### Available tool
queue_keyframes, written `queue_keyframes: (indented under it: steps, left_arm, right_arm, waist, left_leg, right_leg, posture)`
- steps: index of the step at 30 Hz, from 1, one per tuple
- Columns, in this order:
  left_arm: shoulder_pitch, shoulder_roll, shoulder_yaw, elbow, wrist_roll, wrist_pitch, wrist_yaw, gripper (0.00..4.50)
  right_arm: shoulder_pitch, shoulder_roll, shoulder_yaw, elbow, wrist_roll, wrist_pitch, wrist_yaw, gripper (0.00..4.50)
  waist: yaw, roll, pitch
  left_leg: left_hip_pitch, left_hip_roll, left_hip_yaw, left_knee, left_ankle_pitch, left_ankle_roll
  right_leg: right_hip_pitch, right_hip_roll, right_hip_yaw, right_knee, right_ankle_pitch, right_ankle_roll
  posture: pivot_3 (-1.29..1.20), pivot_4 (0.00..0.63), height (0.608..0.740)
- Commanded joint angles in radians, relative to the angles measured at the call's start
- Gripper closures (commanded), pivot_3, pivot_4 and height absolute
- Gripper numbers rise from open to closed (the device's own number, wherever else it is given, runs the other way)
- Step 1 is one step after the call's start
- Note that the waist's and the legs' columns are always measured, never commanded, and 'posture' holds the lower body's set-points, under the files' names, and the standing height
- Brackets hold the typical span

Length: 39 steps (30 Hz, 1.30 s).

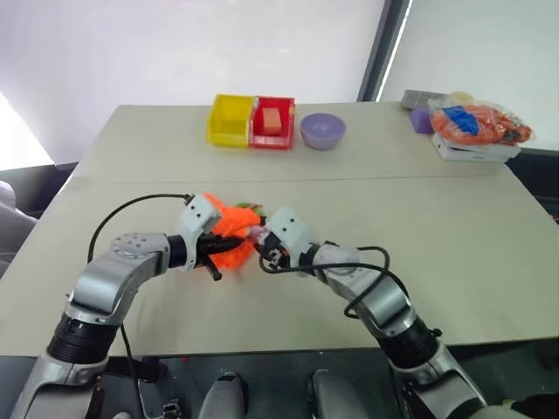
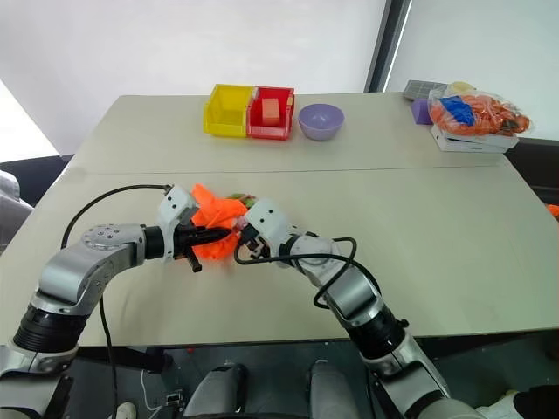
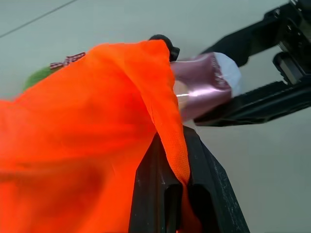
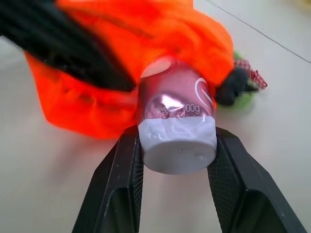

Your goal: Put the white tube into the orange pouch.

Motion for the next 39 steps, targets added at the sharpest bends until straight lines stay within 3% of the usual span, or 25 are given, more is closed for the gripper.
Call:
queue_keyframes:
  steps: [1,6,9,12,13,20,24,27,32,37,39]
  left_arm:
    - [0.002,-0.006,0.016,-0.082,-0.049,0.0,-0.022,4.5]
    - [0.026,0.009,0.026,-0.102,-0.05,-0.002,-0.023,4.5]
    - [0.031,0.012,0.029,-0.078,-0.027,-0.022,-0.009,4.5]
    - [0.035,0.014,0.035,-0.064,-0.025,-0.029,-0.009,4.5]
    - [0.036,0.015,0.036,-0.059,-0.024,-0.032,-0.01,4.5]
    - [0.069,0.04,0.061,-0.021,-0.021,-0.059,-0.027,4.5]
    - [0.113,0.102,0.062,-0.017,-0.022,-0.09,-0.093,4.5]
    - [0.14,0.142,0.072,-0.018,-0.035,-0.095,-0.135,4.5]
    - [0.181,0.219,0.058,-0.018,-0.024,-0.129,-0.221,4.5]
    - [0.147,0.151,0.081,0.013,-0.036,-0.142,-0.166,4.5]
    - [0.143,0.126,0.102,0.005,-0.069,-0.122,-0.158,3.97]
  right_arm:
    - [-0.067,0.064,0.019,0.038,-0.014,-0.039,0.006,2.79]
    - [-0.075,0.102,-0.009,0.089,-0.024,-0.029,-0.01,2.79]
    - [-0.049,0.094,-0.035,0.051,0.008,-0.013,0.024,1.78]
    - [-0.021,0.065,-0.053,-0.016,0.018,0.008,0.045,0.26]
    - [-0.013,0.056,-0.06,-0.037,0.022,0.015,0.051,0.07]
    - [0.12,-0.12,-0.131,-0.336,0.146,0.061,0.187,0.07]
    - [0.162,-0.187,-0.229,-0.402,0.244,0.066,0.25,0.07]
    - [0.138,-0.165,-0.292,-0.346,0.269,0.084,0.21,0.07]
    - [0.022,-0.054,-0.328,-0.073,0.221,0.1,0.069,0.07]
    - [-0.105,0.069,-0.289,0.231,0.128,-0.023,-0.025,0.07]
    - [-0.137,0.109,-0.287,0.324,0.107,-0.072,-0.047,0.0]
  waist:
    - [0.001,0.0,0.0]
    - [0.005,0.0,0.0]
    - [0.006,0.0,0.0]
    - [0.004,0.0,0.0]
    - [0.003,0.0,0.0]
    - [0.005,0.0,0.0]
    - [0.0,0.0,0.0]
    - [-0.003,0.0,0.0]
    - [-0.019,0.0,0.0]
    - [-0.019,0.001,0.0]
    - [-0.018,0.0,0.0]
  left_leg:
    - [0.0,0.0,0.0,0.0,0.0,0.0]
    - [0.0,0.001,-0.001,0.0,0.0,0.0]
    - [0.0,0.0,-0.001,0.0,0.0,0.0]
    - [0.0,0.0,-0.001,0.0,0.0,0.0]
    - [0.0,0.0,-0.001,0.0,0.0,0.0]
    - [0.0,0.001,-0.001,-0.001,0.0,0.0]
    - [0.0,0.001,0.0,-0.001,0.0,0.0]
    - [0.0,0.001,-0.001,-0.001,0.0,0.0]
    - [0.0,0.002,0.0,-0.001,0.0,0.0]
    - [-0.002,0.001,0.002,-0.004,0.0,0.0]
    - [-0.002,0.001,0.002,-0.005,0.0,0.0]
  right_leg:
    - [0.0,0.0,0.0,0.001,0.0,0.0]
    - [-0.001,0.001,0.0,0.001,0.0,0.0]
    - [0.0,0.001,0.0,0.001,0.0,0.0]
    - [0.0,0.001,0.0,0.001,0.0,0.0]
    - [-0.001,0.001,0.0,0.001,0.0,0.0]
    - [-0.001,0.001,0.0,0.001,-0.001,0.0]
    - [-0.001,0.001,0.0,0.0,-0.001,0.002]
    - [-0.002,0.001,0.0,0.0,-0.002,0.002]
    - [-0.006,-0.001,0.0,-0.003,0.001,-0.003]
    - [-0.004,-0.002,0.0,-0.003,0.002,-0.003]
    - [-0.004,-0.001,0.0,-0.003,0.001,-0.002]
  posture:
    - [0.0,0.15,0.74]
    - [0.0,0.15,0.74]
    - [0.0,0.15,0.74]
    - [0.0,0.15,0.74]
    - [0.0,0.15,0.74]
    - [0.0,0.15,0.74]
    - [0.0,0.15,0.74]
    - [0.0,0.15,0.74]
    - [0.0,0.15,0.74]
    - [0.0,0.15,0.74]
    - [0.0,0.15,0.74]
